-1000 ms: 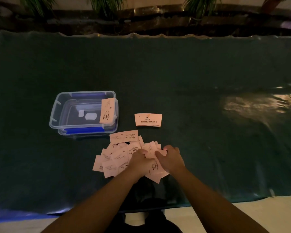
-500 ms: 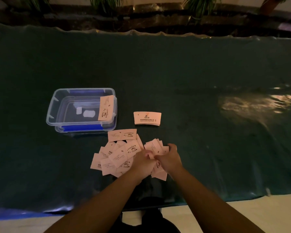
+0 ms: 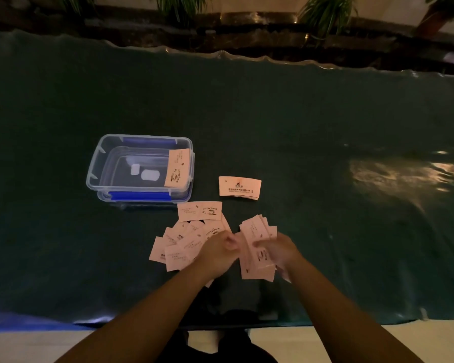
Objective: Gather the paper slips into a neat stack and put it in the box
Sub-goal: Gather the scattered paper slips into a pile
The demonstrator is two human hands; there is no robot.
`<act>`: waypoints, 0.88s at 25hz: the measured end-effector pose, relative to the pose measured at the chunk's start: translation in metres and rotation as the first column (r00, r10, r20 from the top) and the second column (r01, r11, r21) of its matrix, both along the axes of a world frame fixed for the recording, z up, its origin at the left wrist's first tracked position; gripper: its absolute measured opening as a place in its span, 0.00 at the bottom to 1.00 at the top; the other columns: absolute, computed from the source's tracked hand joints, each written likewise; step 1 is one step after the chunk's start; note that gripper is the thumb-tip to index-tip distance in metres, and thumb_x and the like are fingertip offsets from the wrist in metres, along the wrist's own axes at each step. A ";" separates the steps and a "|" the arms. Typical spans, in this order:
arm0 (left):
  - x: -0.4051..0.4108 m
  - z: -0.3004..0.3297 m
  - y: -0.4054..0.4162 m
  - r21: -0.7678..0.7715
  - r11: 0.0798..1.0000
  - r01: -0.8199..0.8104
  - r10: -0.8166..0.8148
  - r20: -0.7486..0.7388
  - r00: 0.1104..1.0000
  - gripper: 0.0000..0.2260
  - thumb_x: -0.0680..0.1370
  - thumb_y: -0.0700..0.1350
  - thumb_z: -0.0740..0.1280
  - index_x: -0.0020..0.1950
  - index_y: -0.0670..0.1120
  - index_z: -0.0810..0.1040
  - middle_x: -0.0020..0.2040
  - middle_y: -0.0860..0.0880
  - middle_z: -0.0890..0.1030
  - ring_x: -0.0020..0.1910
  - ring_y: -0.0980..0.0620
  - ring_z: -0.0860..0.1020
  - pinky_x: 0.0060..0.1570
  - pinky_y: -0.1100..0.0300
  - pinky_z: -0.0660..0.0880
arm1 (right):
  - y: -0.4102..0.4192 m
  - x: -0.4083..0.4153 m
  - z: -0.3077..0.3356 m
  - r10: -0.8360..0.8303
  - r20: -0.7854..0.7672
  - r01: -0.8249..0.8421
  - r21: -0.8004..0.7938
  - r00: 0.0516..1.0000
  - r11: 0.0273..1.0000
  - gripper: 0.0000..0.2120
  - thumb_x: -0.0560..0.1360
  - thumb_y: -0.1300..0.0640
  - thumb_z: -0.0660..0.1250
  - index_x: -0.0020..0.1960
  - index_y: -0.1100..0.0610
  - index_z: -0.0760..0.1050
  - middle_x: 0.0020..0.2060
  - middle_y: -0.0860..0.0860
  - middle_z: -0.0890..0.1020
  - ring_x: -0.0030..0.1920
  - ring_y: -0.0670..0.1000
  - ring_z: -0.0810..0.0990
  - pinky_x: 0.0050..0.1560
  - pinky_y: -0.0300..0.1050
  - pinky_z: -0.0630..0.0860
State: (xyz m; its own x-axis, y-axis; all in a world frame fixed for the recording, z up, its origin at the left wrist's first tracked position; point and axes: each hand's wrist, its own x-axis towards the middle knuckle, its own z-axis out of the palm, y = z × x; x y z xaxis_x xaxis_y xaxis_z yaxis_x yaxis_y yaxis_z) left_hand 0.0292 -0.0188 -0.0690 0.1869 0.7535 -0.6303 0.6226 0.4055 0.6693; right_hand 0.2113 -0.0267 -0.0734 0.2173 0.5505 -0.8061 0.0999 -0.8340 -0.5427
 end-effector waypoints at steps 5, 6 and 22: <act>-0.050 -0.008 0.011 0.254 0.937 0.240 -0.124 -0.401 0.908 0.20 0.79 0.53 0.70 0.71 0.58 0.75 0.70 0.53 0.77 0.65 0.52 0.75 0.68 0.51 0.75 | 0.011 0.011 0.005 0.017 0.004 -0.017 0.017 1.000 1.000 0.13 0.78 0.61 0.76 0.57 0.48 0.78 0.54 0.50 0.83 0.55 0.56 0.83 0.55 0.56 0.81; -0.058 -0.010 0.013 0.247 0.933 0.262 -0.122 -0.467 0.875 0.26 0.77 0.56 0.71 0.74 0.58 0.71 0.72 0.52 0.74 0.69 0.49 0.73 0.70 0.48 0.73 | 0.014 0.011 0.007 0.022 0.006 -0.022 0.025 1.000 0.999 0.12 0.78 0.61 0.76 0.56 0.48 0.78 0.52 0.48 0.83 0.53 0.54 0.83 0.52 0.55 0.80; -0.059 -0.021 0.024 0.201 0.954 0.224 -0.146 -0.342 0.928 0.39 0.74 0.45 0.77 0.81 0.55 0.62 0.77 0.52 0.71 0.75 0.48 0.69 0.73 0.45 0.70 | 0.043 -0.050 0.021 0.443 0.005 -0.443 0.015 0.897 0.896 0.21 0.79 0.54 0.76 0.71 0.55 0.79 0.65 0.54 0.85 0.65 0.58 0.83 0.68 0.60 0.77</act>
